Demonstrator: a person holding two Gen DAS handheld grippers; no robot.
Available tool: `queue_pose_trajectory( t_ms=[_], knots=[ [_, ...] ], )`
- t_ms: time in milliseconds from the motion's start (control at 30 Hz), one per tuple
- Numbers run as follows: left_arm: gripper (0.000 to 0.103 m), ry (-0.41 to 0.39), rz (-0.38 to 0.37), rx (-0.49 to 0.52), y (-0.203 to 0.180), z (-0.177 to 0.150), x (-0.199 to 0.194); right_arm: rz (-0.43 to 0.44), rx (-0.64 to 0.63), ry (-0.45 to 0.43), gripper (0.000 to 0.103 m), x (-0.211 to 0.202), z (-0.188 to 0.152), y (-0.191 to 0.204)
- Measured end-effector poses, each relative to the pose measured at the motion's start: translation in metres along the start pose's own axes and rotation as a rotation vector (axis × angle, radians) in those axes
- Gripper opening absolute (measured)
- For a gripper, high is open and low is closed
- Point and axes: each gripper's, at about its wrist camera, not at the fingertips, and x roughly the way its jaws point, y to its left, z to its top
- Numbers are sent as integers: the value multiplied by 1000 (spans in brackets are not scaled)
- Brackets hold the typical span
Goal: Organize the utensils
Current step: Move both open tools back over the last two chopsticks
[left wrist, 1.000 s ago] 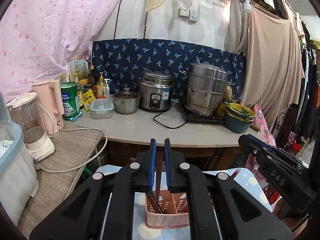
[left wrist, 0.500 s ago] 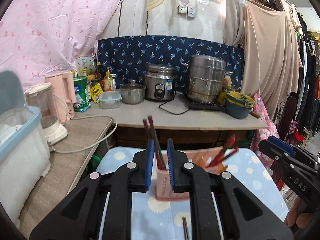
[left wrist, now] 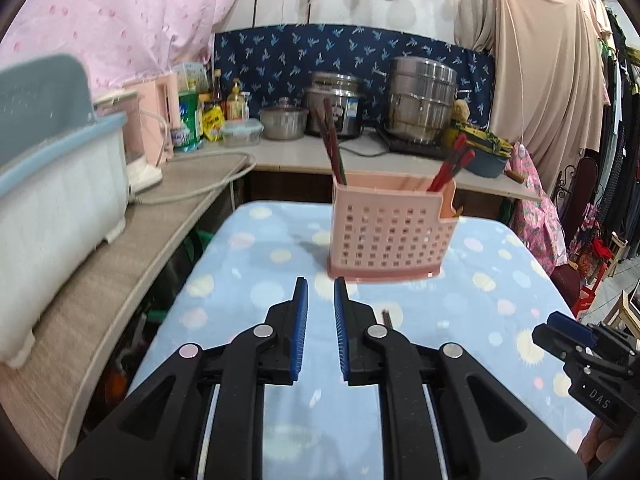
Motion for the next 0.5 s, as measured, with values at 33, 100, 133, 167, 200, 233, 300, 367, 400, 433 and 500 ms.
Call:
queue_pose_trajectory(
  t_ms=[33,100,133,167,200,233,300,367,400,433,500],
  knots=[
    [13,9,5,-2,1,-6,0,1,-3,15,33,-1,-8,1],
    [13,26,8,-12,3,-18,-2,-6,-13,34,33,-1,-21,5],
    [13,37,9,-12,4,-23,-3,2,-12,47,33,-1,-29,7],
    [13,50,15,-7,5,-29,-3,5,-14,57,33,-1,-33,8],
    [13,58,24,-4,5,-34,-4,6,-19,67,33,-1,-39,11],
    [13,63,28,-4,5,-38,-4,10,-22,76,33,-1,-45,13],
    [13,88,19,-12,6,-48,-5,22,-26,99,33,0,-57,19],
    [13,105,20,-9,6,-58,-6,34,-34,121,33,1,-68,26],
    [13,118,19,-8,6,-64,-7,42,-40,134,33,3,-75,31],
    [13,130,14,-8,6,-69,-7,51,-43,144,33,3,-79,35],
    [13,147,14,-5,5,-78,-8,68,-53,164,33,6,-89,45]
  ],
)
